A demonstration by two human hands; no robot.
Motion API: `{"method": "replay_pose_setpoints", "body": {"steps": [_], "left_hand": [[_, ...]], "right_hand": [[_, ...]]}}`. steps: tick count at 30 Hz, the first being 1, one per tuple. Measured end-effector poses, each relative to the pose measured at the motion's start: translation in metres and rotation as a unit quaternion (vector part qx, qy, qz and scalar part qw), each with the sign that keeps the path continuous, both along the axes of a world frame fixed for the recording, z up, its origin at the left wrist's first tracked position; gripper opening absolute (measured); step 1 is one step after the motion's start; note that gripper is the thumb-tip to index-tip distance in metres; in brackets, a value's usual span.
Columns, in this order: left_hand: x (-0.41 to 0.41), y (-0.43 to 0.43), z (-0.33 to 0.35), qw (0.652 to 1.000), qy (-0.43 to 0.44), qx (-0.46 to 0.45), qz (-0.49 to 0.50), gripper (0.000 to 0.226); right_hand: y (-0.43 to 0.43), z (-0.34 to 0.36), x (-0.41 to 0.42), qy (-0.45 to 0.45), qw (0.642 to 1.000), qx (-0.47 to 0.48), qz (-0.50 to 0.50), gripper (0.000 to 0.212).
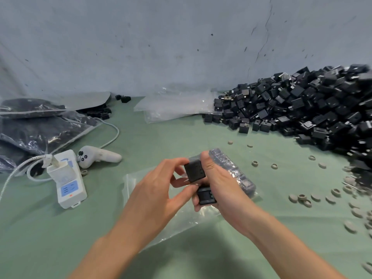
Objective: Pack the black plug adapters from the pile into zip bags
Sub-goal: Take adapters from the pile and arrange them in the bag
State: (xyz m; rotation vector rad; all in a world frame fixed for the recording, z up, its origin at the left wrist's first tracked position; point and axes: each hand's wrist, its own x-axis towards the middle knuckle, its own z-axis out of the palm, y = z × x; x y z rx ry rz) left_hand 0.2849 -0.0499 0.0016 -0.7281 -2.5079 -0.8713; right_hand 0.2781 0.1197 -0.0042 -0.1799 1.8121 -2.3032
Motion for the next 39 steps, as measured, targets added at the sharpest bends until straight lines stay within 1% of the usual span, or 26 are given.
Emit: {"method": "replay_pose_setpoints", "body": {"steps": [2,5,7,9,11,14,17,19,21,25,28,29,30,32,36,39], "left_hand": [[0.0,-0.001,-0.002,1.0,0.004,-0.007,0.009,0.036],[-0.003,-0.007,0.0,0.999,0.009,-0.017,0.034,0.032],[-0.008,-0.018,0.003,0.998,0.004,0.001,0.064,0.03],[-0.016,-0.037,0.006,0.994,-0.022,0.034,0.1,0.03],[-0.023,-0.062,0.005,0.986,-0.053,0.047,0.148,0.032],[-0.026,-0.1,-0.002,0.967,-0.11,0.016,0.23,0.026],[-0.021,-0.127,-0.014,0.949,-0.177,-0.026,0.261,0.027],[-0.017,-0.137,-0.02,0.943,-0.207,-0.056,0.256,0.027],[-0.013,-0.14,-0.024,0.944,-0.222,-0.071,0.235,0.025],[-0.01,-0.132,-0.027,0.956,-0.248,-0.062,0.143,0.024],[-0.009,-0.121,-0.028,0.966,-0.24,-0.04,0.086,0.021],[-0.01,-0.117,-0.029,0.969,-0.235,-0.034,0.072,0.018],[-0.011,-0.113,-0.029,0.971,-0.229,-0.034,0.061,0.02],[-0.014,-0.107,-0.032,0.977,-0.203,-0.053,0.049,0.034],[-0.021,-0.093,-0.038,0.976,-0.136,-0.164,0.046,0.045],[-0.026,-0.082,-0.04,0.975,-0.112,-0.188,0.041,0.047]], "right_hand": [[-0.001,0.0,0.001,0.001,1.0,0.025,0.0,0.066],[0.0,0.002,-0.001,-0.021,0.999,0.012,-0.03,0.051],[0.004,0.006,-0.003,-0.065,0.995,-0.036,-0.064,0.042],[0.011,0.009,-0.006,-0.106,0.985,-0.098,-0.096,0.038],[0.019,0.011,-0.009,-0.137,0.969,-0.159,-0.132,0.035],[0.031,0.014,-0.015,-0.171,0.939,-0.24,-0.179,0.025],[0.041,0.017,-0.02,-0.182,0.917,-0.293,-0.201,0.01],[0.046,0.017,-0.021,-0.182,0.908,-0.315,-0.207,0.019],[0.049,0.016,-0.021,-0.176,0.903,-0.33,-0.212,0.028],[0.051,0.014,-0.023,-0.158,0.903,-0.328,-0.226,0.035],[0.05,0.011,-0.026,-0.147,0.898,-0.332,-0.248,0.04],[0.05,0.01,-0.027,-0.145,0.895,-0.337,-0.255,0.04],[0.05,0.009,-0.028,-0.144,0.892,-0.342,-0.26,0.039],[0.05,0.008,-0.03,-0.143,0.89,-0.347,-0.258,0.034],[0.051,0.007,-0.032,-0.147,0.894,-0.343,-0.247,0.026],[0.052,0.005,-0.031,-0.147,0.908,-0.314,-0.236,0.023]]}}
